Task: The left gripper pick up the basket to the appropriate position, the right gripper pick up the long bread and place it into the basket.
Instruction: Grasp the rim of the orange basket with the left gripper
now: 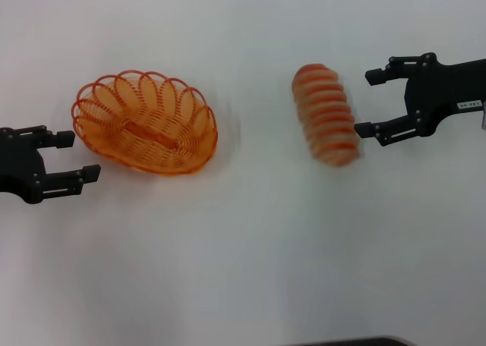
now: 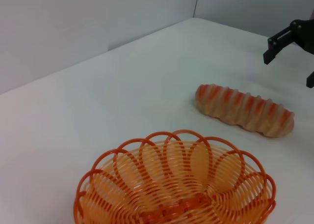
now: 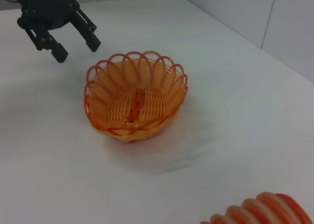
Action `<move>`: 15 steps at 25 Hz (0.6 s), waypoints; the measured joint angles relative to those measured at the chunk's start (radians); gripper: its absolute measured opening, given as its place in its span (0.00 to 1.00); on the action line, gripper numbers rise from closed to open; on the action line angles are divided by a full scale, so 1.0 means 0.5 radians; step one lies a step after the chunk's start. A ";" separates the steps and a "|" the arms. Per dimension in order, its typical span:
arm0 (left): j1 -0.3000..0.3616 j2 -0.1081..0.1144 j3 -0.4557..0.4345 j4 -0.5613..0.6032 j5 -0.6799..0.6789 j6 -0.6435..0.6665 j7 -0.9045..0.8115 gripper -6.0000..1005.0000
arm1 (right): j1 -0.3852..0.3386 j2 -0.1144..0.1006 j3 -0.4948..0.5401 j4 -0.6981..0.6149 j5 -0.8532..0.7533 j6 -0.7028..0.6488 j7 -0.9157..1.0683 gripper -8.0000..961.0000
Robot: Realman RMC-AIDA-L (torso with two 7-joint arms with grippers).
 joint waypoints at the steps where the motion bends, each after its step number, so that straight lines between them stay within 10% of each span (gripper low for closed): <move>1: 0.000 0.000 0.002 0.000 0.000 -0.003 0.000 0.73 | 0.000 0.001 0.000 0.000 0.000 0.000 0.000 0.98; 15: 0.000 -0.004 -0.002 -0.003 -0.014 -0.011 0.000 0.73 | 0.004 0.001 0.000 0.000 -0.002 0.003 0.000 0.98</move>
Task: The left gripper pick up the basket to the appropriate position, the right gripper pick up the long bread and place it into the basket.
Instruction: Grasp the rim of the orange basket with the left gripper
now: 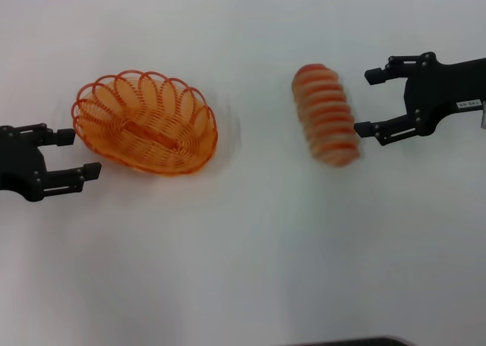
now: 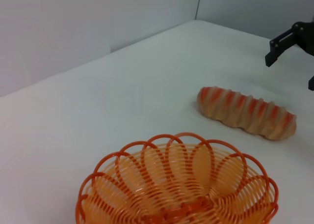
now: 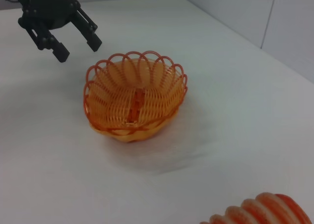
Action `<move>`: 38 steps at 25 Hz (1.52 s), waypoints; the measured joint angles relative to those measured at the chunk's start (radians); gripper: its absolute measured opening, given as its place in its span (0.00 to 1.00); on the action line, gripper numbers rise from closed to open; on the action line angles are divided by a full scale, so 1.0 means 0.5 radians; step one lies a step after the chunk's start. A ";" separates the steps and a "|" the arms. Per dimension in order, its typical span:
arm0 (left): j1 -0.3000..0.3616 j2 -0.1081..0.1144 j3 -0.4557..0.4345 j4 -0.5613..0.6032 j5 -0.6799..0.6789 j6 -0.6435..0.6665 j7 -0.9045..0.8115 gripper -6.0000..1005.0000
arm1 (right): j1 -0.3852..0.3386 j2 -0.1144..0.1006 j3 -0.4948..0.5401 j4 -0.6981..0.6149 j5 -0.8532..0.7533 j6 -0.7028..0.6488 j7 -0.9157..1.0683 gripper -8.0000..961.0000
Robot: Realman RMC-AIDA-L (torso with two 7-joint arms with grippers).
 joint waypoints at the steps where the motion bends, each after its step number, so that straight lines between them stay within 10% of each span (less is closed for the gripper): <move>1: 0.000 0.000 -0.001 -0.001 -0.001 -0.001 0.000 0.73 | 0.001 -0.001 -0.002 0.000 0.000 0.000 0.000 0.98; 11: -0.062 0.016 -0.050 -0.003 -0.012 -0.031 -0.272 0.73 | 0.008 -0.002 -0.009 0.000 0.000 0.031 0.024 0.98; 38: -0.668 0.279 0.007 -0.102 0.643 -0.223 -2.018 0.73 | 0.076 -0.029 -0.047 -0.003 -0.001 0.031 0.176 0.98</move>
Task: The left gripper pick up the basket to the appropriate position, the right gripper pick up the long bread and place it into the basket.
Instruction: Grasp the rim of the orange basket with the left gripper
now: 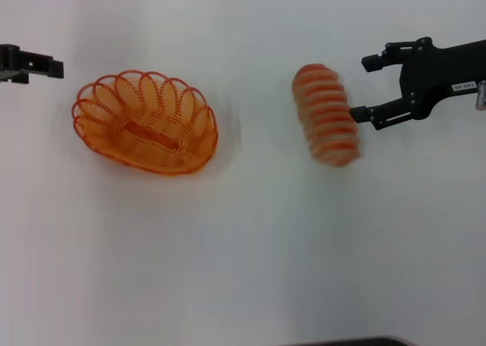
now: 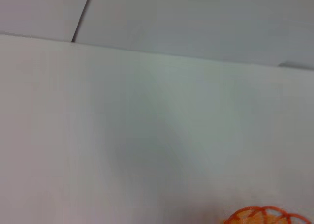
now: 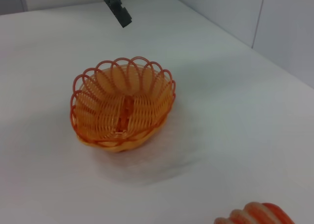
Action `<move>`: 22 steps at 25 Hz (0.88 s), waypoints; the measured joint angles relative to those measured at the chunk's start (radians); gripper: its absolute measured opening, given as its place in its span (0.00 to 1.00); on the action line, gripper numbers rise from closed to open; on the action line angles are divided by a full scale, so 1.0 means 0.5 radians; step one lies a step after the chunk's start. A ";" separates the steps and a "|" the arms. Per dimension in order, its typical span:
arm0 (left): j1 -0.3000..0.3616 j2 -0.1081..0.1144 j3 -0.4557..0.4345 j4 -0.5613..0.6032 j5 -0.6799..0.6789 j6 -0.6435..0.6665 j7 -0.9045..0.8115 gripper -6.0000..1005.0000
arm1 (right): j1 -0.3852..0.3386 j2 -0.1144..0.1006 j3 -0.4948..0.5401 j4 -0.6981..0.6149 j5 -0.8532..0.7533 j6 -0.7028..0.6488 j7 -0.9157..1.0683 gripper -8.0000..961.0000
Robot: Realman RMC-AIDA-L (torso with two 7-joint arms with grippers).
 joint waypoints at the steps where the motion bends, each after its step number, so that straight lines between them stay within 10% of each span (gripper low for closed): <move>1: -0.026 0.001 0.034 0.000 0.068 -0.001 -0.035 0.73 | 0.000 -0.001 -0.001 0.000 0.000 0.000 0.001 0.98; 22: -0.321 -0.128 0.533 -0.159 0.564 -0.226 -0.169 0.73 | 0.014 -0.013 -0.025 -0.018 -0.001 -0.019 0.008 0.97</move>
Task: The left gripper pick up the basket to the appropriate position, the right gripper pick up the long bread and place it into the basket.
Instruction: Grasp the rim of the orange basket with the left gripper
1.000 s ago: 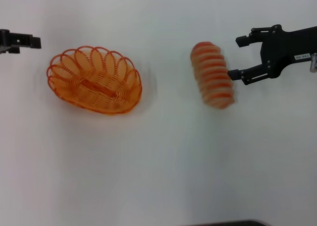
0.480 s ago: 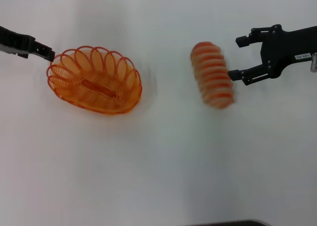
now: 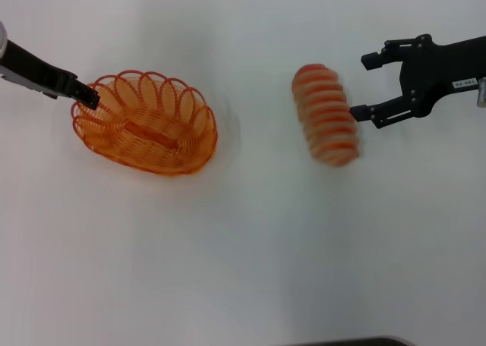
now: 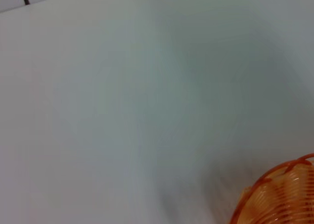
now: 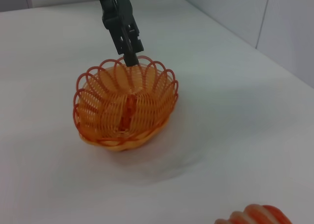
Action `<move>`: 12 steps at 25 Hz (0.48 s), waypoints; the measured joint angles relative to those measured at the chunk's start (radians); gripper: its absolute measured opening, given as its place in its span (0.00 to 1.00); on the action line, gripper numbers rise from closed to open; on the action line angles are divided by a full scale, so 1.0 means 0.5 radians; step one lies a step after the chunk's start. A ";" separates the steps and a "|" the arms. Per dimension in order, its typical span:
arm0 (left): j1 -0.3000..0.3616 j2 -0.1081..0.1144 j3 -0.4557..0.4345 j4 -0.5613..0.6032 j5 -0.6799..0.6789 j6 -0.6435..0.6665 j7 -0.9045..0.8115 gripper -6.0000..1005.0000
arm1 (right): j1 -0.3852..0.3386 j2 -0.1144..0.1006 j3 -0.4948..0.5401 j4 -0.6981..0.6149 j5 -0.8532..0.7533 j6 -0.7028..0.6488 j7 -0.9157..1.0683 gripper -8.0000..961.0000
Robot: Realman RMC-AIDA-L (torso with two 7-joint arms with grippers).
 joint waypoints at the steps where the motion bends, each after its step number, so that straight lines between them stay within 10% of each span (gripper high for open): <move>1: -0.001 -0.003 0.001 -0.013 0.000 -0.011 0.000 0.73 | 0.002 -0.001 -0.001 0.000 0.000 0.000 0.000 0.97; 12: -0.011 -0.029 0.054 -0.123 0.008 -0.100 0.007 0.73 | 0.011 -0.015 -0.004 0.000 0.000 0.000 0.000 0.97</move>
